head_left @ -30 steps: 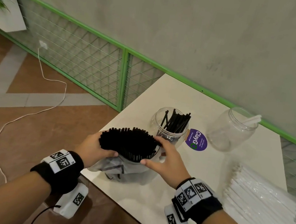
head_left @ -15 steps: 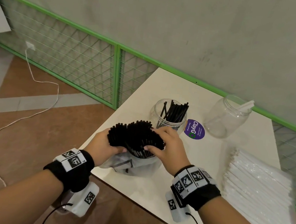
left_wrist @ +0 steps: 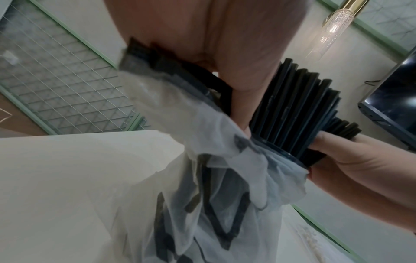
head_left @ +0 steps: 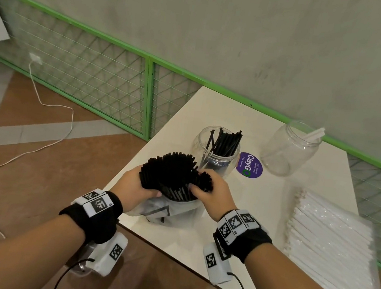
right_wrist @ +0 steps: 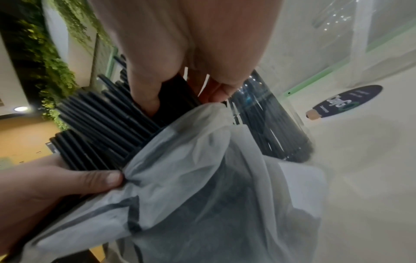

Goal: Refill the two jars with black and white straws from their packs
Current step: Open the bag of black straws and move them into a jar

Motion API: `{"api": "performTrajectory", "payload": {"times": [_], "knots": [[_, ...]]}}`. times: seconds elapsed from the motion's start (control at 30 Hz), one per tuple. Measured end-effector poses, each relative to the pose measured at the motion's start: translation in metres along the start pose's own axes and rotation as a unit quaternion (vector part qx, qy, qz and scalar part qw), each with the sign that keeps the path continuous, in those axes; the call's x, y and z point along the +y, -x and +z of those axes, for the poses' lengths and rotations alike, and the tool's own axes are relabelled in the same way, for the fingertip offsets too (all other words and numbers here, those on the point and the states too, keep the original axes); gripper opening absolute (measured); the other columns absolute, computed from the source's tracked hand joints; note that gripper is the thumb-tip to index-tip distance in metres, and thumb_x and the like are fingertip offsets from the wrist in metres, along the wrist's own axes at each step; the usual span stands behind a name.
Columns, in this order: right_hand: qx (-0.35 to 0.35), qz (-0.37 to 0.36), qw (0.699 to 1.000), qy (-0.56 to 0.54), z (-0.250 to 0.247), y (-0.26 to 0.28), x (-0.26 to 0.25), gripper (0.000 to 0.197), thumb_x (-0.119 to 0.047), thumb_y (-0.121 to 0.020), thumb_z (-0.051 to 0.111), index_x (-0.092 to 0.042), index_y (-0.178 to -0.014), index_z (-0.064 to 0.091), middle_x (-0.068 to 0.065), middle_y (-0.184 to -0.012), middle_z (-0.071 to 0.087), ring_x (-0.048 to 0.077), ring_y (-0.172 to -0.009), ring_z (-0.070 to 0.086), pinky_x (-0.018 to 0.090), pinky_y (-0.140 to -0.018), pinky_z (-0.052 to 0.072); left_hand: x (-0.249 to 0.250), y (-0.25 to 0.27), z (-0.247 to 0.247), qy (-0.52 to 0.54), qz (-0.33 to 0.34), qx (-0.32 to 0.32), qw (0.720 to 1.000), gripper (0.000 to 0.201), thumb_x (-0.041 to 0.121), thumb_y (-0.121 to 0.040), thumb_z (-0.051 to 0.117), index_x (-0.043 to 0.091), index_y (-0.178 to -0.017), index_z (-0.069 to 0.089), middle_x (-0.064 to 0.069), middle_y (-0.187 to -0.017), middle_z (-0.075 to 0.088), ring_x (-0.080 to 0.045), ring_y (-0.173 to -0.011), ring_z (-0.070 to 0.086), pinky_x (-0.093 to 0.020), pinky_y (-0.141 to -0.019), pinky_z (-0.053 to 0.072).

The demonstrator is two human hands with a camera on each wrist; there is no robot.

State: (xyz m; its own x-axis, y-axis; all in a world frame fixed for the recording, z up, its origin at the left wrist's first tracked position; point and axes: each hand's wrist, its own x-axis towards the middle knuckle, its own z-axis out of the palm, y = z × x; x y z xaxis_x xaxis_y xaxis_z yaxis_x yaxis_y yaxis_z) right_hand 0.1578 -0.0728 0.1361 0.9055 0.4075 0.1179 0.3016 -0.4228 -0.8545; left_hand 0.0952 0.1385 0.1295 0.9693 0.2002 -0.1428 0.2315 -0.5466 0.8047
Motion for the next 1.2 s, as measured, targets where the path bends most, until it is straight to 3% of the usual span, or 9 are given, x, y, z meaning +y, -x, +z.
{"api": "performTrajectory", "payload": {"times": [0.13, 0.2, 0.27, 0.43, 0.6, 0.73, 0.87, 0.97, 1.2], "knots": [[0.004, 0.007, 1.000, -0.028, -0.006, -0.006, -0.008, 0.028, -0.032, -0.080, 0.070, -0.017, -0.103, 0.063, 0.001, -0.100, 0.064, 0.013, -0.100, 0.061, 0.026, -0.090, 0.048, 0.002, 0.000, -0.004, 0.033, 0.007, 0.020, 0.999, 0.038, 0.013, -0.074, 0.078, 0.016, -0.106, 0.059, 0.004, -0.094, 0.064, -0.014, -0.088, 0.058, -0.020, -0.070, 0.039], [0.009, 0.009, 0.997, -0.074, -0.012, -0.010, -0.017, 0.020, -0.018, -0.086, 0.068, -0.018, -0.105, 0.062, -0.007, -0.099, 0.067, -0.003, -0.095, 0.063, 0.015, -0.087, 0.048, 0.002, 0.000, -0.006, 0.031, 0.020, 0.024, 0.999, 0.033, 0.012, -0.074, 0.077, 0.019, -0.102, 0.059, 0.007, -0.089, 0.064, -0.012, -0.084, 0.058, -0.016, -0.066, 0.039], [0.018, 0.009, 0.994, -0.104, -0.017, -0.013, -0.023, 0.017, -0.010, -0.088, 0.066, -0.018, -0.102, 0.061, -0.012, -0.094, 0.067, -0.009, -0.088, 0.062, 0.008, -0.081, 0.047, 0.002, 0.000, -0.007, 0.028, 0.023, 0.028, 0.999, 0.032, 0.013, -0.075, 0.076, 0.021, -0.100, 0.058, 0.008, -0.088, 0.063, -0.012, -0.084, 0.058, -0.016, -0.066, 0.039], [0.028, 0.027, 0.992, -0.121, -0.012, -0.011, -0.013, 0.023, -0.005, -0.084, 0.067, -0.017, -0.104, 0.063, -0.007, -0.097, 0.070, 0.005, -0.095, 0.066, 0.019, -0.087, 0.051, 0.000, 0.002, -0.003, 0.024, 0.012, 0.028, 0.999, 0.033, 0.014, -0.076, 0.076, 0.016, -0.104, 0.058, 0.004, -0.091, 0.063, -0.014, -0.086, 0.058, -0.020, -0.069, 0.041], [0.006, 0.059, 0.994, -0.087, -0.002, 0.001, 0.009, 0.022, -0.005, -0.079, 0.071, -0.026, -0.080, 0.065, -0.007, -0.077, 0.068, 0.005, -0.076, 0.063, 0.029, -0.075, 0.053, -0.001, 0.004, 0.001, 0.018, 0.003, 0.017, 1.000, 0.034, 0.014, -0.075, 0.076, 0.013, -0.105, 0.061, -0.003, -0.096, 0.067, -0.019, -0.090, 0.061, -0.035, -0.081, 0.048], [-0.001, 0.059, 0.994, -0.095, -0.004, 0.000, 0.005, 0.021, -0.005, -0.080, 0.071, -0.026, -0.083, 0.066, -0.013, -0.077, 0.069, 0.000, -0.077, 0.064, 0.020, -0.073, 0.051, 0.001, 0.004, 0.001, 0.014, 0.000, 0.019, 1.000, 0.030, 0.015, -0.076, 0.076, 0.016, -0.101, 0.059, 0.003, -0.091, 0.064, -0.016, -0.086, 0.059, -0.021, -0.069, 0.042], [0.015, 0.058, 0.987, -0.147, -0.022, -0.007, -0.014, 0.017, -0.005, -0.084, 0.068, -0.010, -0.100, 0.069, -0.005, -0.089, 0.071, -0.002, -0.083, 0.066, 0.011, -0.072, 0.050, 0.004, 0.004, -0.001, 0.030, -0.011, 0.031, 0.999, 0.025, 0.010, -0.076, 0.074, 0.014, -0.096, 0.059, -0.003, -0.090, 0.065, -0.020, -0.087, 0.060, -0.027, -0.073, 0.044], [0.017, 0.047, 0.988, -0.144, -0.036, -0.011, -0.027, 0.009, -0.007, -0.086, 0.067, -0.009, -0.093, 0.069, -0.001, -0.088, 0.071, 0.004, -0.085, 0.066, 0.014, -0.075, 0.051, 0.004, 0.004, -0.001, 0.038, -0.012, 0.035, 0.999, 0.026, 0.008, -0.076, 0.074, 0.013, -0.097, 0.060, -0.004, -0.091, 0.065, -0.020, -0.086, 0.060, -0.020, -0.068, 0.043], [0.091, 0.000, 0.976, -0.199, -0.057, -0.018, -0.057, 0.009, -0.011, -0.086, 0.062, -0.004, -0.089, 0.068, 0.001, -0.088, 0.072, 0.012, -0.092, 0.067, 0.018, -0.082, 0.049, 0.005, 0.002, -0.002, 0.046, -0.022, 0.040, 0.998, 0.029, 0.009, -0.075, 0.075, 0.017, -0.096, 0.057, -0.002, -0.092, 0.065, -0.019, -0.087, 0.059, -0.029, -0.076, 0.043]]}}
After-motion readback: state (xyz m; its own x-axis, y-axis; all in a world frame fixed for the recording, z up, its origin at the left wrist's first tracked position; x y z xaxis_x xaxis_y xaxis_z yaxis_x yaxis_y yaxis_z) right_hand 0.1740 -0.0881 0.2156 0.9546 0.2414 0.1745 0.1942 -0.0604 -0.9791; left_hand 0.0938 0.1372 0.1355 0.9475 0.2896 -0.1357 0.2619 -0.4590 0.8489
